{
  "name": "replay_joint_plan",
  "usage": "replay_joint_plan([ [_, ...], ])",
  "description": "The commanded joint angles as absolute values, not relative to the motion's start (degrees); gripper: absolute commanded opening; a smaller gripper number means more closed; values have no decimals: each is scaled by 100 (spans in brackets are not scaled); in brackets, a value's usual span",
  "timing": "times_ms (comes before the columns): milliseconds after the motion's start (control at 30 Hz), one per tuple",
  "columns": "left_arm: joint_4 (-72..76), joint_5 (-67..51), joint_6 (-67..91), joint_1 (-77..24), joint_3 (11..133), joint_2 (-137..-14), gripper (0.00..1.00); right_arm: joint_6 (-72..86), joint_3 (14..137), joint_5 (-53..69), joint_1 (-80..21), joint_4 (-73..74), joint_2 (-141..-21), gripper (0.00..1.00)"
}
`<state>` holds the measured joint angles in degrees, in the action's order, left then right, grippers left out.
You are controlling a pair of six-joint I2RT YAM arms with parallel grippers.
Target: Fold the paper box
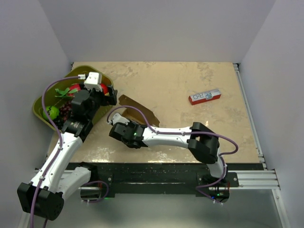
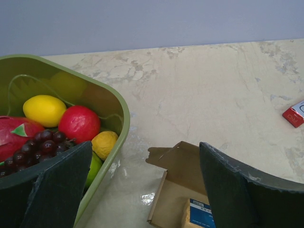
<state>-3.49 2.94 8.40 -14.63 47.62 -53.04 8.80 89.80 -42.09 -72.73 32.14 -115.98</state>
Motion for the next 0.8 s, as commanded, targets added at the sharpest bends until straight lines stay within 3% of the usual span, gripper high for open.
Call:
replay_joint_plan([
  [0, -88, 229, 888, -1450, 4764, -5274, 98, 1055, 9272, -4122, -7242, 3305, -11109, 32],
  [300, -88, 176, 896, -1450, 4755, -5291, 98, 782, 9150, -3569, -6953, 2919, -10995, 36],
  [767, -88, 167, 905, -1441, 4755, -5326, 98, 571, 8631, -2163, -6434, 2250, -10802, 51],
])
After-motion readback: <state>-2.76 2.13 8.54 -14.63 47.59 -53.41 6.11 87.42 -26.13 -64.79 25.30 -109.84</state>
